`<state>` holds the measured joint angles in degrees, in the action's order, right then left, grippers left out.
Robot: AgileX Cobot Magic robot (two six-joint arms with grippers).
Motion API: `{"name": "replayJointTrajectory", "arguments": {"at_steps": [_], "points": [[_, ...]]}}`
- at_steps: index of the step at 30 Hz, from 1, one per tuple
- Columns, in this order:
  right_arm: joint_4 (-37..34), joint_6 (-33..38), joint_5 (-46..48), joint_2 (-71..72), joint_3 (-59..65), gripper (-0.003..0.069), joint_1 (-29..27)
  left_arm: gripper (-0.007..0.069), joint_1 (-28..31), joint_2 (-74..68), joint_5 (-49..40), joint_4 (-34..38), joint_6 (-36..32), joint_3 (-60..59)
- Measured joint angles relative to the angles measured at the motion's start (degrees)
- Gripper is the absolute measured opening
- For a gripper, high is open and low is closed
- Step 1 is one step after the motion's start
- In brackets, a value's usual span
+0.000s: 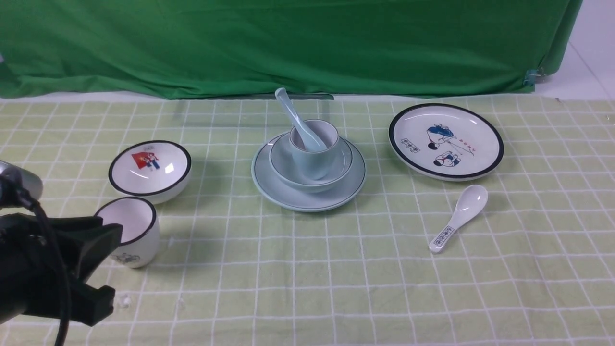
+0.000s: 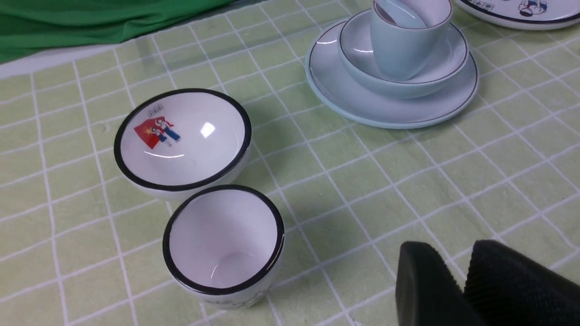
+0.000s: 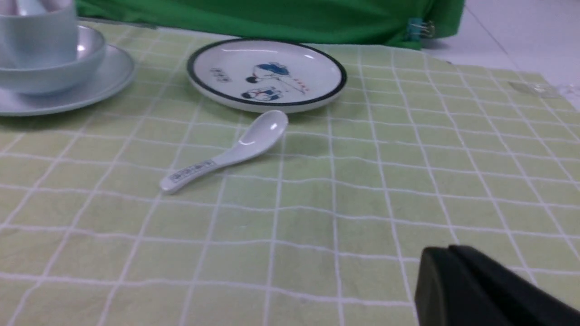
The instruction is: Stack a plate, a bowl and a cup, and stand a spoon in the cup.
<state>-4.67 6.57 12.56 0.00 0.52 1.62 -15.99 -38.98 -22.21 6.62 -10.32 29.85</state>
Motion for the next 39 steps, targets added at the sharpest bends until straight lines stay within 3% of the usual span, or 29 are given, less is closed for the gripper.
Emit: {"name": "replayJointTrajectory", "arguments": {"at_steps": [19,23,29,31,34,36,39], "points": [[0.29,-0.94,0.12,0.02,0.0,0.0066,-0.73,0.0125,0.0,0.0,2.03,-0.52,0.0,-0.15],[0.29,-0.94,0.19,0.02,0.0,0.0073,-0.73,0.013,0.0,3.22,7.74,-0.7,0.0,-4.09],[0.29,-0.94,0.19,0.02,0.0,0.0103,-0.74,0.0133,2.8,21.86,29.94,-1.63,-0.6,-23.37],[0.29,-0.94,0.19,0.02,0.0,0.0109,-0.74,0.0134,5.12,28.09,33.05,-1.91,-0.86,-28.13],[0.29,-0.94,0.19,0.02,0.0,0.0112,-0.74,0.0135,7.49,33.87,26.86,-1.97,0.84,-29.64],[0.29,-0.94,0.19,0.02,0.0,0.0114,-0.79,0.0126,9.75,38.01,15.15,-1.01,4.08,-29.94],[0.29,-0.94,0.2,0.02,0.0,0.0125,-0.79,0.0062,11.19,38.81,8.35,-0.81,6.85,-30.26]]}}
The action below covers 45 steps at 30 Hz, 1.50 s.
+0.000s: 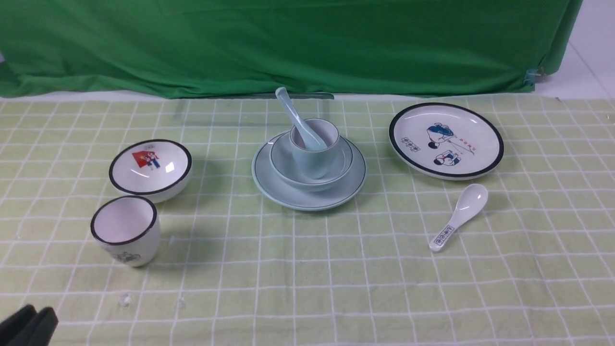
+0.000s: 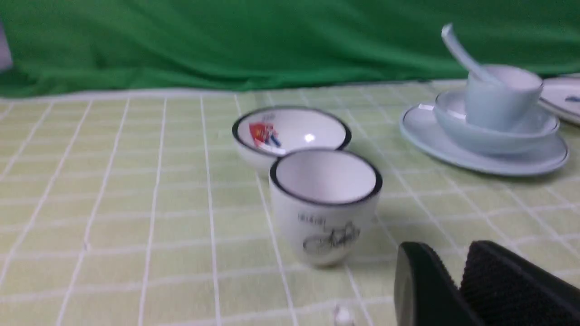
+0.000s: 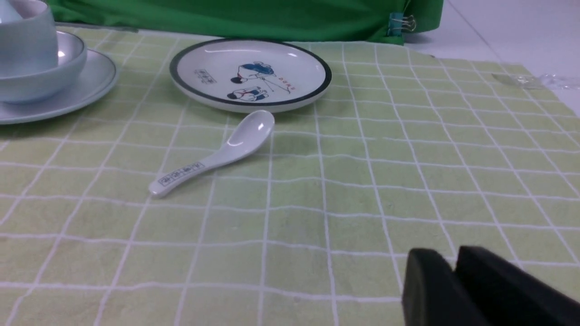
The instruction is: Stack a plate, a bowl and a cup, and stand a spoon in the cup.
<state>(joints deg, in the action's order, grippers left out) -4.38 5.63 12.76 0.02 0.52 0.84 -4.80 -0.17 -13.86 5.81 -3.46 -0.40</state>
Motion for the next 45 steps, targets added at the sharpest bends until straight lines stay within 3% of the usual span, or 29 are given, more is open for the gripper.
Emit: {"name": "replayJointTrajectory", "arguments": {"at_steps": [3,6,45], "points": [[0.0,0.0,0.01,0.0,0.0,0.0141,-0.07,-0.0017,0.43,0.02,-0.94,-0.04,0.42,0.0],[0.0,0.0,0.01,0.0,0.0,0.0149,-0.17,-0.0036,0.43,0.02,-1.28,-0.11,0.45,0.0],[0.0,0.0,-0.01,0.0,0.0,0.0236,-0.34,-0.0031,0.43,0.02,-1.28,-0.18,0.18,0.0]]}}
